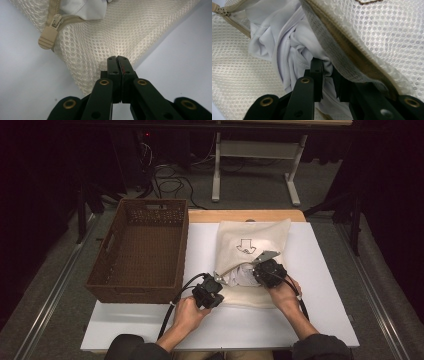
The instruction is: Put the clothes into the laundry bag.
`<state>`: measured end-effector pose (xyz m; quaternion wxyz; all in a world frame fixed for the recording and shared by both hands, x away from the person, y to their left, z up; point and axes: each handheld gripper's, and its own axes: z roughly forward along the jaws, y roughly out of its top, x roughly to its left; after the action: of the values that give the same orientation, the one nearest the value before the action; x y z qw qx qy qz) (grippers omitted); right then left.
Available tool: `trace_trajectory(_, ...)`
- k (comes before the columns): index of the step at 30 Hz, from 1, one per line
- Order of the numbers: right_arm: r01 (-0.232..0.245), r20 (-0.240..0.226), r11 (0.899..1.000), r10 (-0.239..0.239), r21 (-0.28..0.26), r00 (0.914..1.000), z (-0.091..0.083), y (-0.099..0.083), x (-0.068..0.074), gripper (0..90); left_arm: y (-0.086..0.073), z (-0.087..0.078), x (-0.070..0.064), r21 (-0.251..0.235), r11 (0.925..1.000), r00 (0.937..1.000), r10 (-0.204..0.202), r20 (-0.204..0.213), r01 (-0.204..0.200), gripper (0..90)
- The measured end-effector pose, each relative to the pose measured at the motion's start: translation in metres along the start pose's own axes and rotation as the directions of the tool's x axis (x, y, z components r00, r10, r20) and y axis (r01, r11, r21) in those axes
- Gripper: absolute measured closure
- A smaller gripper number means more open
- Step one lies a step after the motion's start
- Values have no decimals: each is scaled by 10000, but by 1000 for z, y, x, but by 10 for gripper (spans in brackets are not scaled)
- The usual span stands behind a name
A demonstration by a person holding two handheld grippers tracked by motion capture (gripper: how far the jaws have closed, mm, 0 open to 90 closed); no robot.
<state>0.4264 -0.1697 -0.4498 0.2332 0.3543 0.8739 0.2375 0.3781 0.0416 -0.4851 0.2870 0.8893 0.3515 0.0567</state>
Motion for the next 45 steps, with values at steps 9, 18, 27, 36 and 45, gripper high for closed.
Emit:
trace_trajectory(9,-63,-475,9989,41,-455,9989,-21,-10,7,717,-1,0,9,-243,9994,9954,-281,-921,259,641)
trace_trajectory(18,1,-1393,9984,-79,-564,9902,-33,-25,18,653,0,-3,14,-536,9948,9902,-920,-1048,868,481)
trace_trajectory(27,138,-1517,9999,-126,75,9883,-16,-24,29,627,-1,5,26,-154,9903,9858,-1386,-944,1378,421)
trace_trajectory(36,138,-1225,9990,-84,434,9924,1,-22,32,630,-3,9,28,107,9926,9860,-1191,-1166,1211,579)
trace_trajectory(45,353,-820,9990,-330,259,9961,2,-22,30,818,-3,6,19,281,9971,9947,-689,-759,712,834)
